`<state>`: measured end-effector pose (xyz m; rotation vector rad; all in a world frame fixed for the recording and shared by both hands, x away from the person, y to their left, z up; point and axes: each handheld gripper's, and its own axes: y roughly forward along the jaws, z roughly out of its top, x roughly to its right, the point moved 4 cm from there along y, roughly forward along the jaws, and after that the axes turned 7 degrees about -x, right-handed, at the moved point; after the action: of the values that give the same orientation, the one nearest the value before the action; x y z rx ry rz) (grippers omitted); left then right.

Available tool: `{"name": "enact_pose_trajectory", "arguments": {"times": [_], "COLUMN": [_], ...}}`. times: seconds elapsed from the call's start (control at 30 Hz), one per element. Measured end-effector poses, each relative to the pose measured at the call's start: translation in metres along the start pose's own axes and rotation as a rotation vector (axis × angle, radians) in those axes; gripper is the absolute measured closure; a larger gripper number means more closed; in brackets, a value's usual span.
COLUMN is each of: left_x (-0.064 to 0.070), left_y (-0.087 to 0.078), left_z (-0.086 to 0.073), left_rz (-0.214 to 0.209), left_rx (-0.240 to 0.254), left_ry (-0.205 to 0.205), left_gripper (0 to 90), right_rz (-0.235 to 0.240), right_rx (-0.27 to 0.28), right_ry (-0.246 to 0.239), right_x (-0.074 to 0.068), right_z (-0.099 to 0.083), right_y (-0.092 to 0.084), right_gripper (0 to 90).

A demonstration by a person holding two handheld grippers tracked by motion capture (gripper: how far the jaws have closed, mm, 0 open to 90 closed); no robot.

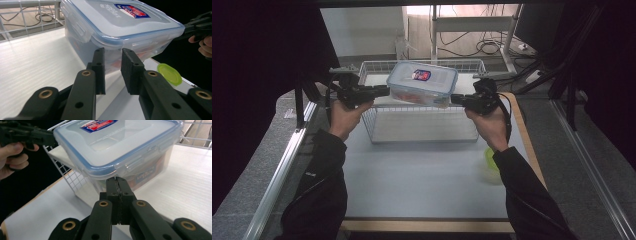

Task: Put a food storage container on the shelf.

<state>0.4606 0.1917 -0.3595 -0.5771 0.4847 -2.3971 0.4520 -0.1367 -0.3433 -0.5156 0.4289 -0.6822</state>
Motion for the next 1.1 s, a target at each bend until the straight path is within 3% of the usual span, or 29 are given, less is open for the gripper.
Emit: {"name": "enact_pose_trajectory", "arguments": {"times": [0.2, 0.37, 0.43, 0.63, 1.1], "left_x": [0.0, 0.001, 0.0, -0.009, -0.013], "left_y": [0.006, 0.012, 0.011, 0.008, 0.015], "left_z": [0.004, 0.005, 0.005, 0.004, 0.006], "left_rz": [-0.004, 0.031, 0.044, 0.071, 0.045], "left_rx": [-0.007, -0.032, -0.027, -0.021, -0.021], "left_ry": [-0.003, 0.014, 0.007, -0.026, -0.055], "left_gripper": [76.6, 79.3, 81.6, 82.6, 84.3], "right_rz": [0.0, -0.027, -0.019, -0.03, -0.064], "right_rx": [0.015, 0.036, 0.052, 0.075, 0.071], "right_ry": [0.037, 0.073, 0.111, 0.135, 0.149], "right_x": [0.008, 0.014, 0.021, 0.028, 0.038], "right_z": [0.007, 0.013, 0.017, 0.023, 0.028], "right_y": [0.01, 0.019, 0.021, 0.021, 0.025], "right_gripper": [89.8, 89.9, 89.9, 89.9, 89.8]}}
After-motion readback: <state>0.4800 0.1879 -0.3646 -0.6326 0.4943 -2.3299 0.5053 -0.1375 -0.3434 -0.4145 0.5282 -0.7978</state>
